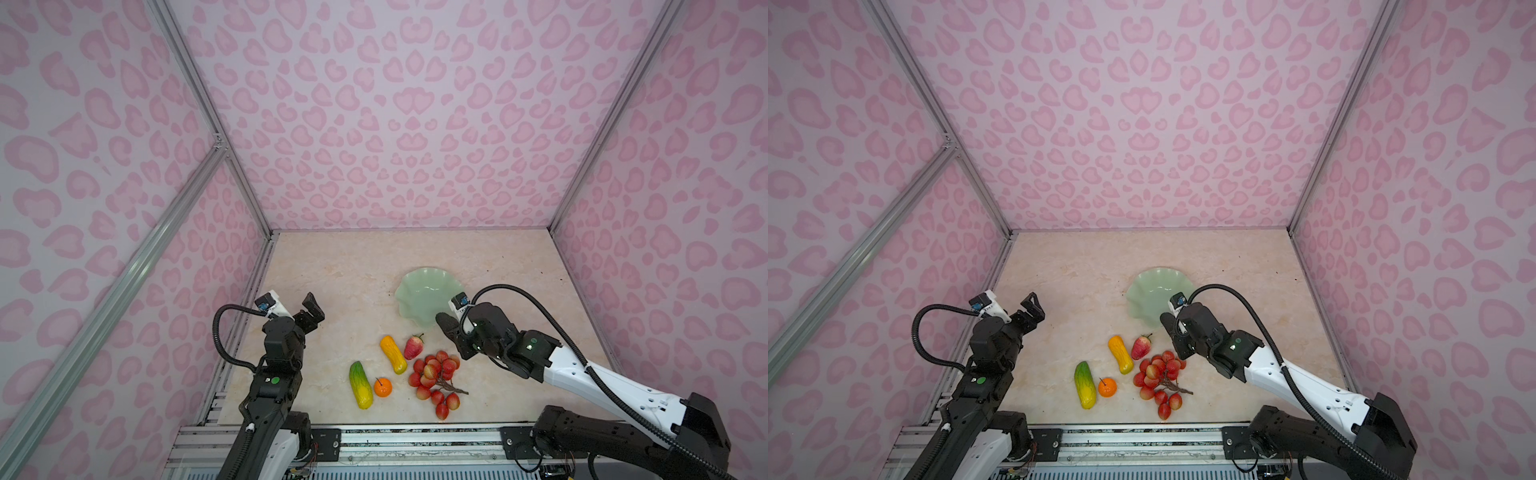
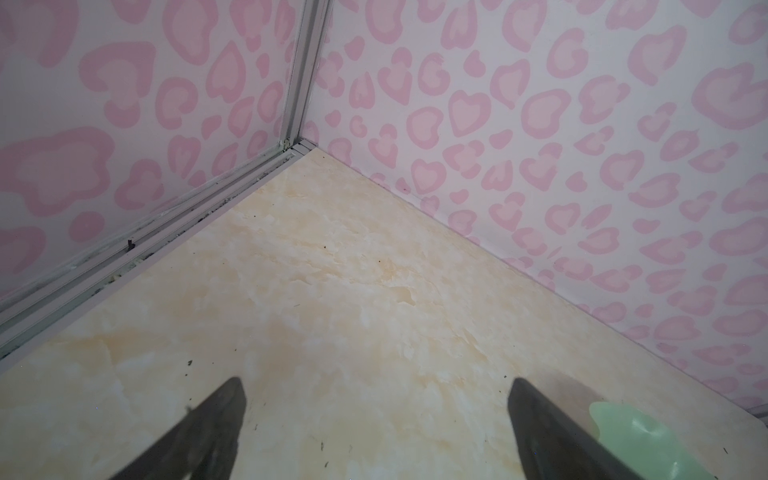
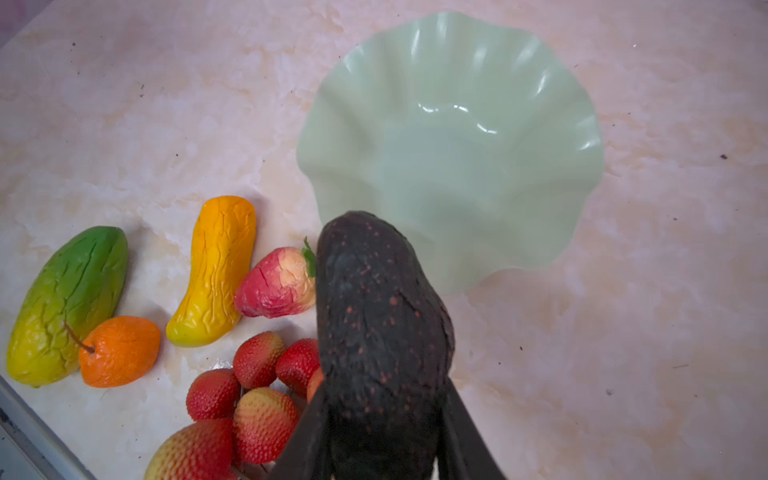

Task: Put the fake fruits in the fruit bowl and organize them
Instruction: 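Close the right gripper on the avocado and lift it, then drop the avocado into the bowl while the left gripper reaches for the cucumber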

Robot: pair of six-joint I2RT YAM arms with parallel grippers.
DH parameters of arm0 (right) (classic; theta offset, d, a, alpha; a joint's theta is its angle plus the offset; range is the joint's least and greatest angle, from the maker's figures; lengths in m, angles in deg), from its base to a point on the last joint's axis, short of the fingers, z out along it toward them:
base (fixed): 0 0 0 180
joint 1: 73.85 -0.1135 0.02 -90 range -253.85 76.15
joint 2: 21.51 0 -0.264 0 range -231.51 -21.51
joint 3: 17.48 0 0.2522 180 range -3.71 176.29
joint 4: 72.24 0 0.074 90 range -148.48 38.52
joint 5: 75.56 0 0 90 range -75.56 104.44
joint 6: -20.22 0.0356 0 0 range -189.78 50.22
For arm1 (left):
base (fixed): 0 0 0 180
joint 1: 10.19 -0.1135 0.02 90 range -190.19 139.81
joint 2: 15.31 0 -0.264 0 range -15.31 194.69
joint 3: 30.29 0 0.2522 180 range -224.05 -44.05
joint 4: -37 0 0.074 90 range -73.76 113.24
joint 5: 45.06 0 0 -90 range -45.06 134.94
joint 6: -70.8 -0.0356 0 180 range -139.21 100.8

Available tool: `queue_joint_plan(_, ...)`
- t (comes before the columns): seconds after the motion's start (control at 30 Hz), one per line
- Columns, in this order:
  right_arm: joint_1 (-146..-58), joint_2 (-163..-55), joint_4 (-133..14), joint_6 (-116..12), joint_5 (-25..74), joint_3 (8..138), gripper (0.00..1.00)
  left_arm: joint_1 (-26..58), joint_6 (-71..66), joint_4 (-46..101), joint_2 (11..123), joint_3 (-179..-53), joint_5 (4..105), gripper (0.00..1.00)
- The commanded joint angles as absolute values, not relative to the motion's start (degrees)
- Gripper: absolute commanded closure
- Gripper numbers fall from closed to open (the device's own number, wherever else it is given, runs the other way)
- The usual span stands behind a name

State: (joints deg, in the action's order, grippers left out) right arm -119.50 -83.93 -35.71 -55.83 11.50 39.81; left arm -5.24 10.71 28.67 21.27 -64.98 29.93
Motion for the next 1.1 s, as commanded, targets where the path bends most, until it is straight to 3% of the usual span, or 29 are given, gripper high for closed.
queue_joint_plan(0.0,-117.93,-87.55,-41.88,-55.20,10.75,42.97,0.79,-5.28,12.37,25.37,20.41,-66.22,31.11,0.00)
queue_joint_plan(0.3,-111.19,-118.07,-44.24,-57.45,12.88,61.80,0.80,-5.20,17.61,9.34,18.48,-68.11,44.37,0.08)
queue_joint_plan(0.5,-107.38,-127.58,-48.05,-55.09,17.91,64.83,0.78,-3.80,22.06,4.29,18.70,-66.40,53.08,0.17)
queue_joint_plan(0.7,-106.71,-131.00,-48.33,-54.17,17.83,66.49,0.60,1.44,24.00,-1.23,18.36,-65.70,52.34,0.20)
queue_joint_plan(0.83,-106.19,-130.08,-48.03,-53.44,17.43,66.63,0.37,4.85,26.00,-2.84,17.02,-63.39,51.97,0.22)
queue_joint_plan(1.07,-105.93,-120.74,-50.59,-52.99,14.16,62.39,0.25,12.69,30.30,-2.82,15.78,-60.69,51.73,0.25)
